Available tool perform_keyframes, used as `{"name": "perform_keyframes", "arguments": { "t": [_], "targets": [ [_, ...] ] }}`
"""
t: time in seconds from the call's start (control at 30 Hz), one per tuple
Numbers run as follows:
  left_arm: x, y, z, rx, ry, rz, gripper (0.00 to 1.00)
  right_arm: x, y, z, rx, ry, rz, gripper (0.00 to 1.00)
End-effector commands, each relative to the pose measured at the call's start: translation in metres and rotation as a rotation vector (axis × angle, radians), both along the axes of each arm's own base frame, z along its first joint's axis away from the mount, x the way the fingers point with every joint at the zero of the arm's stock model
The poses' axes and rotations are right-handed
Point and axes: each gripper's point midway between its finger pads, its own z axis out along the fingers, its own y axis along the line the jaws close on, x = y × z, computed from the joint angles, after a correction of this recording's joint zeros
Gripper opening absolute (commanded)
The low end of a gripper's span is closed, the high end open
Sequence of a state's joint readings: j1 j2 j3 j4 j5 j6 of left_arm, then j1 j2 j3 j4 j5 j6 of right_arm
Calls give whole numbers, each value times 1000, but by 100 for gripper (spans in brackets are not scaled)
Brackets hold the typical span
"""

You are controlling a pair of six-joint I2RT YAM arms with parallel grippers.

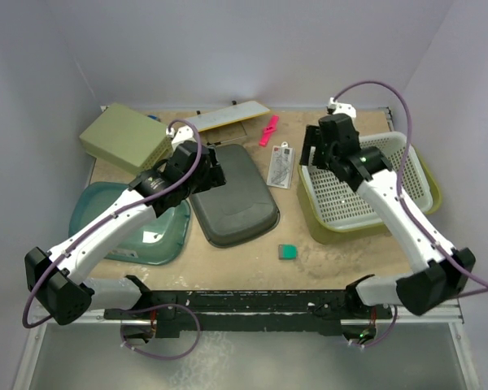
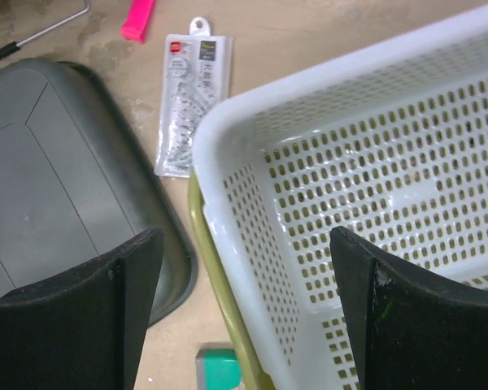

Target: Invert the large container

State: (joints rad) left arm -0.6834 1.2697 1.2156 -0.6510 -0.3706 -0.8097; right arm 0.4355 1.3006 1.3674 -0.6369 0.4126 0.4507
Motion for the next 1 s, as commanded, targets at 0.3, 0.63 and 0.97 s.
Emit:
{"name": "perform_keyframes", "arguments": {
  "t": [0.3,0.63,0.97],
  "targets": [
    [3,-2,10,-3,-43,-7,80,51,28,-32,-20,134,-60,70],
    [2,7,10,39,-47,0,81,55,33,-49,31,133,-83,33],
    [4,13,16,72,-66,7,81,32,14,38,66,-66,-54,0]
  ]
}}
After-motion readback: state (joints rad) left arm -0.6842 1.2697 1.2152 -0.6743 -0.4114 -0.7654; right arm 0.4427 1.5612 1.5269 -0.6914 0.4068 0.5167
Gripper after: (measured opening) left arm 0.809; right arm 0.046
